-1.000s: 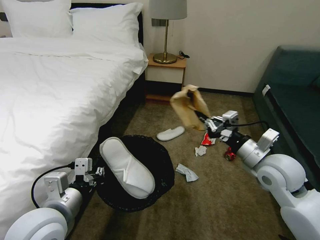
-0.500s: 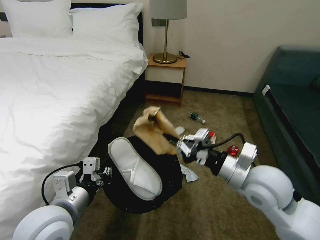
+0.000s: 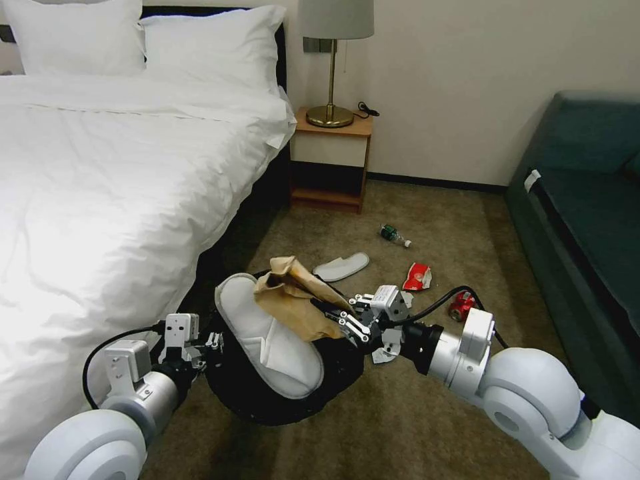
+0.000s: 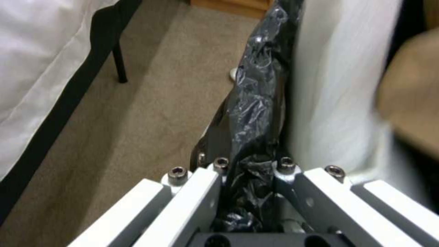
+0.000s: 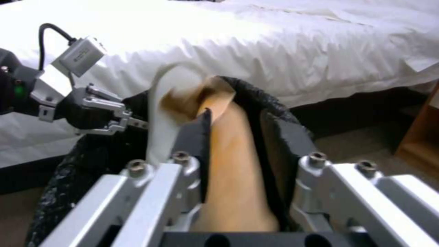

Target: Pick up the trash bin, then pick up the garbage on the floor and place it into the trash bin.

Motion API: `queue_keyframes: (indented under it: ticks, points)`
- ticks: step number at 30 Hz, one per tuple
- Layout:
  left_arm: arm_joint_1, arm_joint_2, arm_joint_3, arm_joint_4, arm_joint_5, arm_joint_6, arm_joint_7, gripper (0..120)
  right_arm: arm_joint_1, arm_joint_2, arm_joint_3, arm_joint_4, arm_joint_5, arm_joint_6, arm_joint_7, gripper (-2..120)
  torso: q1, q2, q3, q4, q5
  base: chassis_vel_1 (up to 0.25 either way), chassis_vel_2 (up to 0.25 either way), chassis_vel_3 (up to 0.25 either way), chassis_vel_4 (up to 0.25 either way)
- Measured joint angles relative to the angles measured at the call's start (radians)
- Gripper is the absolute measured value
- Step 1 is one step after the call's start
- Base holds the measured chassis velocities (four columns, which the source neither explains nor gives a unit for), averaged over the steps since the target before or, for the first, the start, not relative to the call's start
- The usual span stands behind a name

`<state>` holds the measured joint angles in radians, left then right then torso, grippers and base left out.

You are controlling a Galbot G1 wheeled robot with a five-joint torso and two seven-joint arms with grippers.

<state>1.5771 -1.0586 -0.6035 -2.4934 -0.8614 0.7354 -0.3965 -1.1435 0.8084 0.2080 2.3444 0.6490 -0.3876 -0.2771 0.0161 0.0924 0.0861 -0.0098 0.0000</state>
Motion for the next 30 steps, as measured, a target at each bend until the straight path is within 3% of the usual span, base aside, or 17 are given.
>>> queue_keyframes:
  ticks: [9,10,12,17,30]
  points:
    - [-0.006,-0.005,0.001,0.001,-0.001,0.000,0.001,2,0.023,0.024,0.005,-0.010,-0.020,0.007,0.006,73,0.000,0.000,0.000,0.0000,0.0000,0.000,0.000,0.000,0.000]
    - [-0.006,-0.005,0.001,0.001,-0.001,0.000,0.001,2,0.023,0.024,0.005,-0.010,-0.020,0.007,0.006,73,0.000,0.000,0.000,0.0000,0.0000,0.000,0.000,0.000,0.000]
    - [-0.007,-0.006,0.001,0.003,-0.001,0.000,0.001,2,0.024,0.027,0.005,-0.011,-0.019,0.008,0.008,85,0.000,0.000,0.000,0.0000,0.0000,0.000,0.000,0.000,0.000]
    - [-0.009,-0.006,-0.001,0.004,-0.002,0.000,0.001,2,0.027,0.032,0.014,-0.013,-0.009,0.009,0.017,98,0.000,0.000,0.000,0.0000,0.0000,0.000,0.000,0.000,0.000]
    - [-0.005,-0.026,-0.029,0.006,-0.005,0.000,-0.002,2,0.013,0.080,0.110,-0.090,0.034,0.061,0.234,100,0.000,0.000,0.000,0.0000,0.0000,0.000,0.000,0.000,0.000]
